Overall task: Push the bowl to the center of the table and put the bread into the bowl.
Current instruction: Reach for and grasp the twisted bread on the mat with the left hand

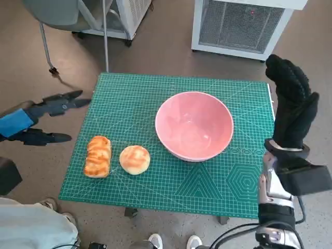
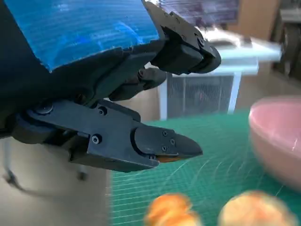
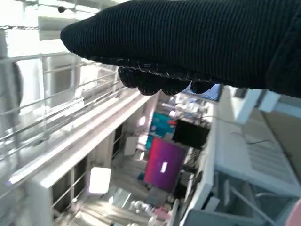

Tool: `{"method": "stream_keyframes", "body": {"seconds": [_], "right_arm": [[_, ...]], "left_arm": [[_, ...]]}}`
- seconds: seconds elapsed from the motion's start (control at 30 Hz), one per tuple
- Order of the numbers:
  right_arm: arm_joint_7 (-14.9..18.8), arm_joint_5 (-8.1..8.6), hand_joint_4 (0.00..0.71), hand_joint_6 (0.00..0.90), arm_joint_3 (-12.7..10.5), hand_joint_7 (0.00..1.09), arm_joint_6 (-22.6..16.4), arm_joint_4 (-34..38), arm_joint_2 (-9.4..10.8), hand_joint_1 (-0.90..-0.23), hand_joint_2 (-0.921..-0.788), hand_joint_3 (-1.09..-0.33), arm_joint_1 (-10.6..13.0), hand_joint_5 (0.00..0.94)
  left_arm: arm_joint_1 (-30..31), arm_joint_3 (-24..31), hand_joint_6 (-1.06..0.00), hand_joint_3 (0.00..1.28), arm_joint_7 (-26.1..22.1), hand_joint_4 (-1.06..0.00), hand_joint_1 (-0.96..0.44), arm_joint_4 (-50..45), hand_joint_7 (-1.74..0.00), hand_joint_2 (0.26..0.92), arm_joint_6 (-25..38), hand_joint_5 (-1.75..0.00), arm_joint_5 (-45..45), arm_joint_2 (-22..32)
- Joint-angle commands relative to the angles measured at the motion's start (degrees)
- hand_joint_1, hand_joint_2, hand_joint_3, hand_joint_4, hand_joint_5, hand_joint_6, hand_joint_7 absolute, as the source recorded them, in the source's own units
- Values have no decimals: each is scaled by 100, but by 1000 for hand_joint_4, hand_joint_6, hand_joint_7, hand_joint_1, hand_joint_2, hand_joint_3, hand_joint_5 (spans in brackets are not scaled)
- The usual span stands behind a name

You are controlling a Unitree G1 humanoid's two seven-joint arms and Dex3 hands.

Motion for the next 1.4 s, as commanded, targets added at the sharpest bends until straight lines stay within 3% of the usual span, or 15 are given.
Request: {"method": "stream_keyframes", "body": {"seconds": [0.03,0.37,0.57,0.73,0.97,1.2,1.4], "right_arm": [[-13,-54,312,-1,100,637,229,-252,17,-506,-921,-802,225,26],[-48,-207,310,-1,169,632,228,-311,6,-515,-921,-792,259,23],[-79,-285,307,-1,184,631,158,-281,2,-517,-921,-793,285,20],[-95,-288,306,-1,198,631,143,-276,15,-516,-921,-795,308,19],[-128,-311,306,-1,208,630,191,-377,7,-513,-921,-797,364,18],[-101,-221,306,-1,191,628,267,-477,13,-519,-921,-795,413,18],[-136,-246,307,-1,204,628,311,-565,52,-527,-921,-790,457,17]], "left_arm": [[-322,-411,-337,222,983,-134,-66,5,0,921,-435,0,1444,274],[-630,-1401,-325,165,3176,-165,-112,-762,-3,921,-63,-11,4157,493],[-793,-2024,-411,57,4298,-269,-150,-725,-35,920,227,-30,5068,370],[-981,-2576,-444,19,4997,-310,-164,-427,-42,905,343,-30,5545,251],[-1377,-3490,-430,6,5874,-290,-184,124,-25,897,565,-7,6204,168],[-1734,-4293,-399,8,6541,-264,-188,823,-6,909,939,0,6672,14],[-1809,-4823,-363,7,6927,-263,-183,1212,0,914,1178,-2,6815,-160]]}}
